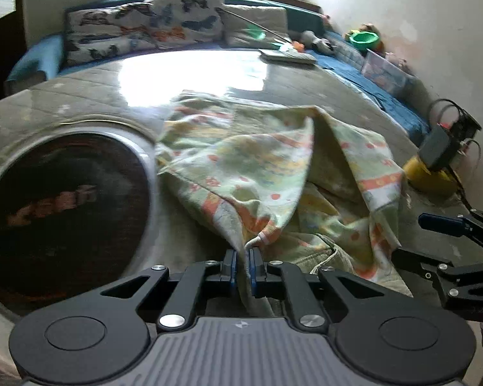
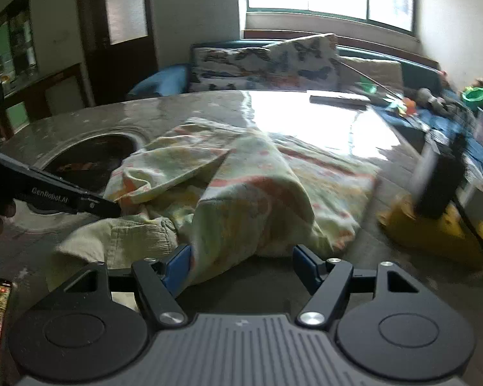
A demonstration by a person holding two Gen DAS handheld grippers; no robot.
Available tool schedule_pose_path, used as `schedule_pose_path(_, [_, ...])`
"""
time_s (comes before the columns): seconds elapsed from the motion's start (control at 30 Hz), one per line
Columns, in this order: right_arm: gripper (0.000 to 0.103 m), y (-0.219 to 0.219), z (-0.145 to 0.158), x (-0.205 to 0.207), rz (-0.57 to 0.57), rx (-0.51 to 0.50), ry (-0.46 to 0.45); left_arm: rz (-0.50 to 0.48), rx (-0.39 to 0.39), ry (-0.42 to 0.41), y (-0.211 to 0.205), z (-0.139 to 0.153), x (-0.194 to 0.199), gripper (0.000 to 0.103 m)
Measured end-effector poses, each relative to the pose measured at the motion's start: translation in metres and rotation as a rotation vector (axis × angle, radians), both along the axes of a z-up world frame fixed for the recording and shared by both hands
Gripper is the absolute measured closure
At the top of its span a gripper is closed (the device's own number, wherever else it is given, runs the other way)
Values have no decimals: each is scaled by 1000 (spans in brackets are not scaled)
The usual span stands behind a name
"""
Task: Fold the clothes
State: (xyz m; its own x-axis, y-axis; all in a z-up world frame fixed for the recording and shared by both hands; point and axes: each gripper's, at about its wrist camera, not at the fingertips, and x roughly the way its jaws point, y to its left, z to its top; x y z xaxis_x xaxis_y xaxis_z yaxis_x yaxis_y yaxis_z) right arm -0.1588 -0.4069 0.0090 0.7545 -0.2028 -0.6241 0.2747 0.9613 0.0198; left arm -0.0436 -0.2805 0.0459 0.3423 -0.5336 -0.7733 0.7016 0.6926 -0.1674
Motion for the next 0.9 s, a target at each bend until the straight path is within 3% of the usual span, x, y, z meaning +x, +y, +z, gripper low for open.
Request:
schedule_pose_path(0.53, [32, 67, -17, 101, 191, -47, 73, 170, -8, -29, 89, -1, 31, 95])
schedule_pose_path(0.63, [30, 75, -26, 111, 187, -58, 92, 169, -12, -23, 90, -3, 34, 85])
schedule_pose_path(0.73, [29, 74, -28, 110, 188, -59, 93, 155, -17, -17, 84, -5, 37, 57])
schedule_pose_path(0.9, [30, 74, -28, 109, 183, -60, 96, 132, -25, -7, 73, -9, 42, 48])
